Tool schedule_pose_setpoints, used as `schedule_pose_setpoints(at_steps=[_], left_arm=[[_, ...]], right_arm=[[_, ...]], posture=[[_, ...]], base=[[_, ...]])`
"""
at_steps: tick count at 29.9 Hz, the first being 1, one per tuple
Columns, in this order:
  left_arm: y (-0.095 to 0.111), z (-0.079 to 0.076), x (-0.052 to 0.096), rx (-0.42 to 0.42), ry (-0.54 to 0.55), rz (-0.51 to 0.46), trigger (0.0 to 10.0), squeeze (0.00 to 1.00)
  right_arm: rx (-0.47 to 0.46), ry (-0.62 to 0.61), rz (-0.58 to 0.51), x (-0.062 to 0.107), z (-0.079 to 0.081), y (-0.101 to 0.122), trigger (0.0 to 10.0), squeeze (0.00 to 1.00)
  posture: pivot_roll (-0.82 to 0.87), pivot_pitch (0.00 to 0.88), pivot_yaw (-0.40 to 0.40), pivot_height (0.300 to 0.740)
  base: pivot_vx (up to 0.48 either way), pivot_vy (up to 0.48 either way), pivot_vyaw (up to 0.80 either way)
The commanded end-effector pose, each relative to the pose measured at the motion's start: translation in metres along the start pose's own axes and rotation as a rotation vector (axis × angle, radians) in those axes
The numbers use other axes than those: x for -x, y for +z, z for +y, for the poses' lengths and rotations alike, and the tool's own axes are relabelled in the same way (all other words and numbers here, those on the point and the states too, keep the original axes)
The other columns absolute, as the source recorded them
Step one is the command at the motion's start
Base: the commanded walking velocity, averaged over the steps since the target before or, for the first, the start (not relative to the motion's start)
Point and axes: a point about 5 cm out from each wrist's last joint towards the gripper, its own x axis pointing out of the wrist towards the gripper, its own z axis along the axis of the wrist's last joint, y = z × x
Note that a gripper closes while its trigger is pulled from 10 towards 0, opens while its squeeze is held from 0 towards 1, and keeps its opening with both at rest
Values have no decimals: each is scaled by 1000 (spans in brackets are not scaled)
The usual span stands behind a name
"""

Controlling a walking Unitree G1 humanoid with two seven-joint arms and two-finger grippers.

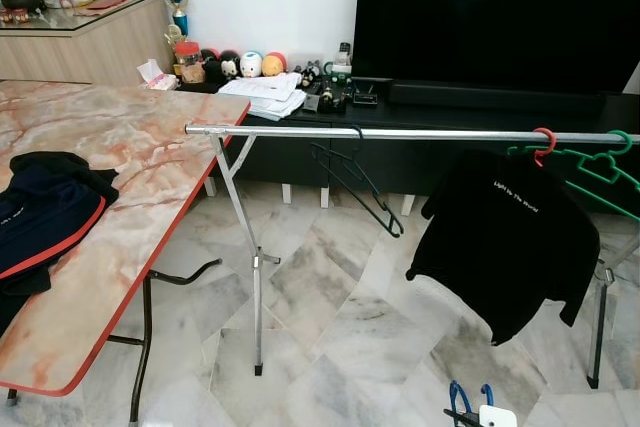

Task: Hang hanger

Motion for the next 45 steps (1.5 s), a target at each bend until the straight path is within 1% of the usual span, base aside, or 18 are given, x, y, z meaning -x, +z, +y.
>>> schedule_pose_setpoints(at_steps=[1, 5, 12, 20, 30, 45], left_arm=[[2, 0, -1, 1, 7, -14, 10000, 0], [9, 1, -3, -29, 32, -20, 10000, 0], [8, 1, -3, -41, 22, -11, 10000, 0], [-5, 0, -1, -50, 14, 29, 10000, 0], [-13, 0, 1, -55, 6, 48, 10000, 0], [-21, 14, 5, -52, 30, 80, 10000, 0]], right_arm=[[-23, -7, 0, 1, 0, -3, 10000, 0], [4, 6, 8, 1, 0, -4, 10000, 0], [-9, 6, 2, 1, 1, -5, 10000, 0], [-23, 11, -8, 2, 4, -5, 10000, 0], [-29, 11, -9, 2, 5, -5, 10000, 0], [-31, 13, -14, 1, 7, -4, 10000, 0]], posture=[[56, 0, 28, 740], [69, 0, 16, 740], [56, 0, 22, 740], [56, 0, 30, 740], [55, 0, 37, 740], [59, 0, 40, 740]], base=[[0, 0, 0], [193, 0, 0], [312, 0, 0], [338, 0, 0], [346, 0, 0], [350, 0, 0]])
